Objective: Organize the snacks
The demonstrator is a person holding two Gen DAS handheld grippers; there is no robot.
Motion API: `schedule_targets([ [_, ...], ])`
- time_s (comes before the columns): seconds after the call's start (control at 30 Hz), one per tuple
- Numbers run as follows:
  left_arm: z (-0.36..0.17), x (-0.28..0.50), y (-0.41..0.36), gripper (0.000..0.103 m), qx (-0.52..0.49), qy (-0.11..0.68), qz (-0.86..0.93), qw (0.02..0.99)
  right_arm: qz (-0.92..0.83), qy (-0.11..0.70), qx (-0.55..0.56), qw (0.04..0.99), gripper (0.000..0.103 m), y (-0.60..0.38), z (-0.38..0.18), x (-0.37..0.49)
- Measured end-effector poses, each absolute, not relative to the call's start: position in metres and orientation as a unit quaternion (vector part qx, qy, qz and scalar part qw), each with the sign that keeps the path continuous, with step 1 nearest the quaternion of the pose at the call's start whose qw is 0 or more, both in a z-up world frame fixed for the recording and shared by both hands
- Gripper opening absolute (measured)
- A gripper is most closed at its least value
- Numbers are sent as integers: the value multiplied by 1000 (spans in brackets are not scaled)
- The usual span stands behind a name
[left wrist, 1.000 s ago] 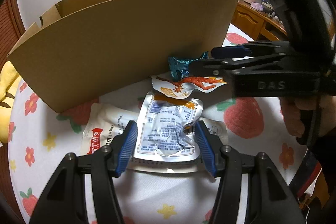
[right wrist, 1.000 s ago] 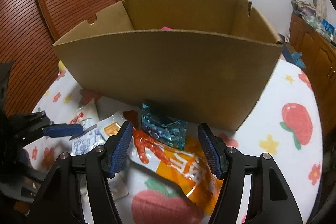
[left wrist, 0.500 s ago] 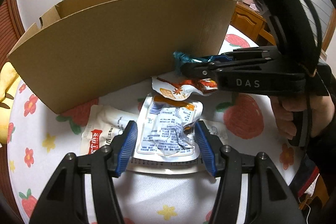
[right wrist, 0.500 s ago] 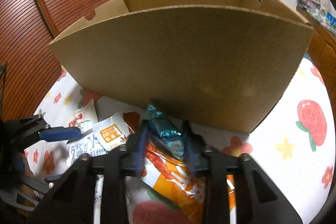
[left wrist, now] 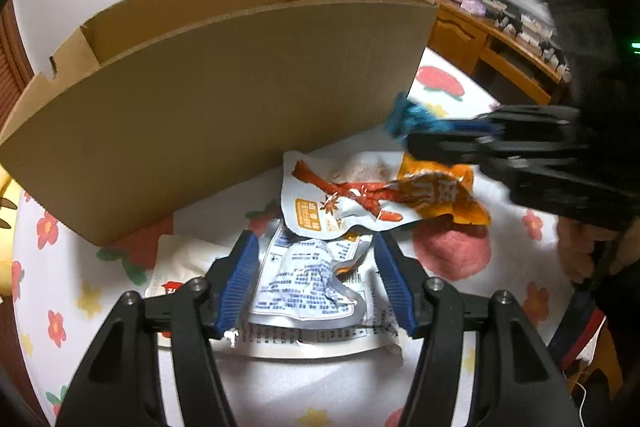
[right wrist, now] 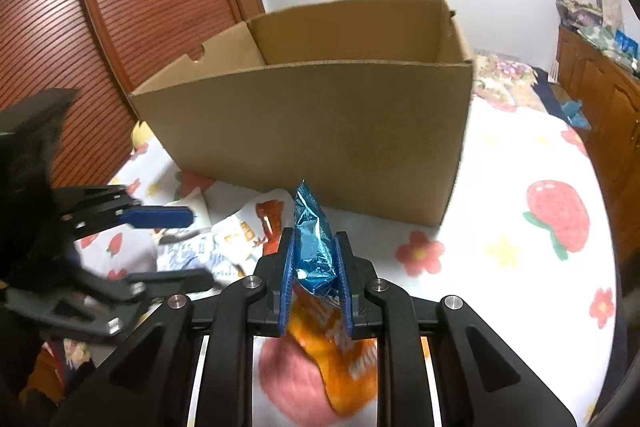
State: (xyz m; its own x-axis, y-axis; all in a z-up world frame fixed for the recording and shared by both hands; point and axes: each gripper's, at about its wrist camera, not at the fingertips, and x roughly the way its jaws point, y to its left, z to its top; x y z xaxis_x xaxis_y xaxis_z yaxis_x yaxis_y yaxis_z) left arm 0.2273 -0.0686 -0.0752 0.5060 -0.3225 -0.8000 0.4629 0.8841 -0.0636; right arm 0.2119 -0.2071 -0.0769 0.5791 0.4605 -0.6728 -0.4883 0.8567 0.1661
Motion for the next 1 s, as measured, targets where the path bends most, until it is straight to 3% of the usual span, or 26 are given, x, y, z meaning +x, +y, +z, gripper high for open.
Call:
schedule_targets([
  [0.23, -88, 227, -81, 65, 120, 466, -223, 848, 274, 365, -15, 890, 17, -216, -72, 194],
  [0.47, -92, 221, -74, 40, 109, 488, -227, 836, 276, 362, -11, 890, 17, -216, -74, 189],
  [0.6, -90, 213, -67, 38, 107, 481, -225, 841, 274, 364, -10, 890, 17, -216, -76, 188],
  [0.7, -90, 217, -65, 40, 104, 480, -222, 842, 271, 367, -10, 890, 17, -216, -78, 188],
  [0.83, -87, 226, -65, 60, 102, 476, -213, 847, 272, 367, -15, 890, 17, -211, -77, 186],
  [1.0, -91, 238, -71, 64, 124, 478, -204, 845, 274, 364, -22, 890, 17, -210, -74, 182],
])
